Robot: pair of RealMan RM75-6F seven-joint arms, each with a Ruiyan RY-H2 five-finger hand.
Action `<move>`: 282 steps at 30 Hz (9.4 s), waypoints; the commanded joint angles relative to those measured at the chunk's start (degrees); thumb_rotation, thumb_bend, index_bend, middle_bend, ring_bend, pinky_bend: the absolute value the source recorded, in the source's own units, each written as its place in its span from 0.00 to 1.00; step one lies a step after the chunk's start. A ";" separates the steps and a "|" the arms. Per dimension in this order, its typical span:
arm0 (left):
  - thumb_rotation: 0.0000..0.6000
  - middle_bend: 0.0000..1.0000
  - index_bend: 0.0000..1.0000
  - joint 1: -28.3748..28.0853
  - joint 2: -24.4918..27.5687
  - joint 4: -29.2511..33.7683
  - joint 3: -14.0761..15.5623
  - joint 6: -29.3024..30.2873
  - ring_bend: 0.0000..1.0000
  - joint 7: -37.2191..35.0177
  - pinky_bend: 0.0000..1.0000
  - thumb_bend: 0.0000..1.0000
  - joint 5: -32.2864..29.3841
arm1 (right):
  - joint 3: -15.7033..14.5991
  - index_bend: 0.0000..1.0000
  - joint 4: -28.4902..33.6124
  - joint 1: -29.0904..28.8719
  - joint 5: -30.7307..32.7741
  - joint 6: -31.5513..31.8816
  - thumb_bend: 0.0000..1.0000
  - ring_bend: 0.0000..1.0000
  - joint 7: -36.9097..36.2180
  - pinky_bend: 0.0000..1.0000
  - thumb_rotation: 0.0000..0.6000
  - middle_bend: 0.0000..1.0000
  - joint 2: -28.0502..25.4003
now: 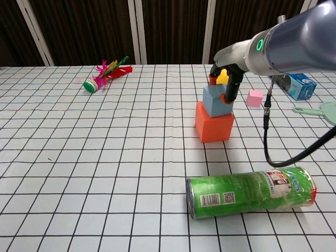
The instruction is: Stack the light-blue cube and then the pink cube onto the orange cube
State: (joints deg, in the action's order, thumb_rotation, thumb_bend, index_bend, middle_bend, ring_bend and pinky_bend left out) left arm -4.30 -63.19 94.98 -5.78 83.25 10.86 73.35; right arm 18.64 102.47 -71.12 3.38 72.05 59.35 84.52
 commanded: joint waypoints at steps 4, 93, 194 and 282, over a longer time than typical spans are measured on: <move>1.00 0.01 0.14 -0.03 -0.02 0.00 0.00 -0.01 0.00 0.07 0.02 0.20 -0.03 | 0.07 0.16 0.30 0.02 0.71 -0.41 0.39 0.10 0.80 0.10 1.00 0.08 -0.38; 1.00 0.01 0.15 -1.13 -2.32 -1.62 -1.32 -0.59 0.00 4.50 0.02 0.20 -4.04 | -7.09 0.27 -39.59 7.80 -13.67 -26.73 0.35 0.10 -18.91 0.09 1.00 0.08 5.05; 1.00 0.01 0.16 -2.65 -3.84 -1.95 -1.32 -1.98 0.00 9.39 0.02 0.20 -7.82 | 1.36 0.45 -46.60 8.10 -18.18 -30.92 0.45 0.10 -17.52 0.09 1.00 0.08 9.26; 1.00 0.01 0.16 -2.38 -1.87 -1.29 -0.44 -3.28 0.00 4.84 0.02 0.20 -5.73 | -3.39 0.45 7.00 6.09 -18.02 -3.14 0.45 0.10 -13.57 0.09 1.00 0.08 -9.08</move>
State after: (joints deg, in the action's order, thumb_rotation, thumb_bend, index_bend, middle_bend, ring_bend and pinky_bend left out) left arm -6.68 -65.05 93.70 -6.22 79.97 15.71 67.63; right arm 15.26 109.47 -65.03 -14.63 68.91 45.76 75.44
